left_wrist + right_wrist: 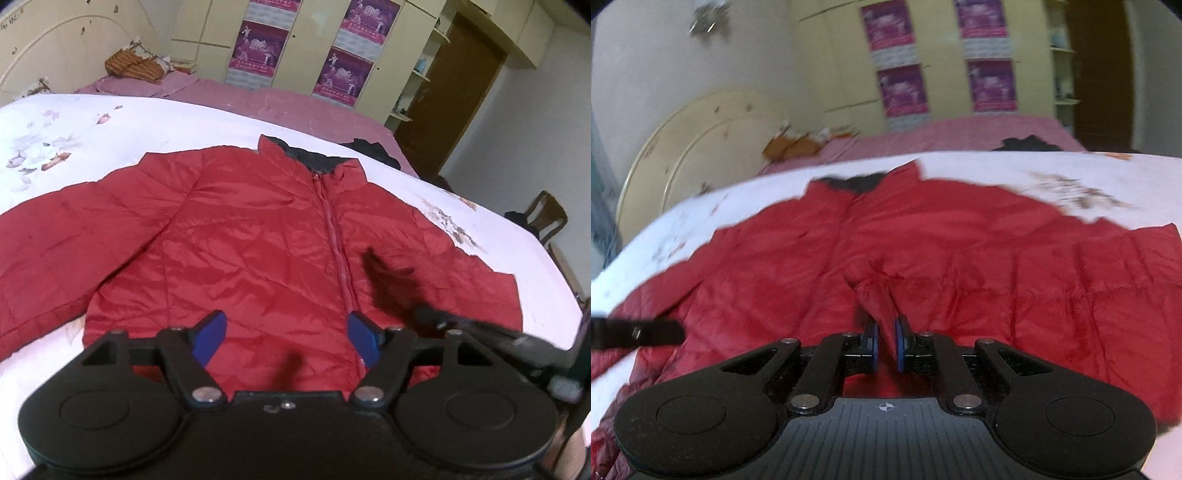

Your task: Fold large clothes

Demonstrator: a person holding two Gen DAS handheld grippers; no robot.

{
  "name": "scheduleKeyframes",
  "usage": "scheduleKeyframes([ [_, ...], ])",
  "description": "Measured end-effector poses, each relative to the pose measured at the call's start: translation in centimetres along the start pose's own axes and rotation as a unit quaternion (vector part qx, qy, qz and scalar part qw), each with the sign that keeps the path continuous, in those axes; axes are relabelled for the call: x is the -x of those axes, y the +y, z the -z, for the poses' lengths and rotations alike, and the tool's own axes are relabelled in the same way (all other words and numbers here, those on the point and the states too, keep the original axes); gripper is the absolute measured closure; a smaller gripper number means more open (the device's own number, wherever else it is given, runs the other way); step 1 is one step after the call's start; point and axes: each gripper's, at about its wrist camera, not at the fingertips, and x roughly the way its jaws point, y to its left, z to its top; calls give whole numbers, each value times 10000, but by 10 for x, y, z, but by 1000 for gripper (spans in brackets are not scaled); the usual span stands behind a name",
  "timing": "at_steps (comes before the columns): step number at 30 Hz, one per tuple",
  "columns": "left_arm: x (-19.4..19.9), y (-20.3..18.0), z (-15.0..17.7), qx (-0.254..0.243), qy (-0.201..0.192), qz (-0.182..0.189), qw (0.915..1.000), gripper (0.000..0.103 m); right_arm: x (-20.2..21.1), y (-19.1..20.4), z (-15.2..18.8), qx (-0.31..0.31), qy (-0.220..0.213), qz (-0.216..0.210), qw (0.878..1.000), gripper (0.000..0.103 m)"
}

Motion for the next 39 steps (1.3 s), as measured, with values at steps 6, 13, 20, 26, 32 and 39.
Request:
scheduleKeyframes([
  [6, -10, 24, -5, 134, 138, 247, 9995, 33, -37, 44, 0, 527, 245, -101, 9983, 91],
  [13, -36, 8, -15, -16, 320, 762, 9966, 32, 3, 33, -10, 414, -580, 310, 9970, 40],
  [20, -81, -27, -21, -59, 617, 1108, 9919, 50, 41, -43, -16, -808, -644, 1057, 9890, 78],
  [26, -108, -45, -23, -332, 684, 1192, 9900, 98, 64, -77, -4, -1153, -599, 1407, 9815, 78],
  [32, -56, -14, -34, -294, -512, 496, 9970, 99, 73, -90, -1, -1284, -696, 1496, 9779, 78],
  [39, -37, 31, -17, -20, -543, -164, 9984, 99, 66, -94, -3, -1184, -592, 1465, 9803, 78],
])
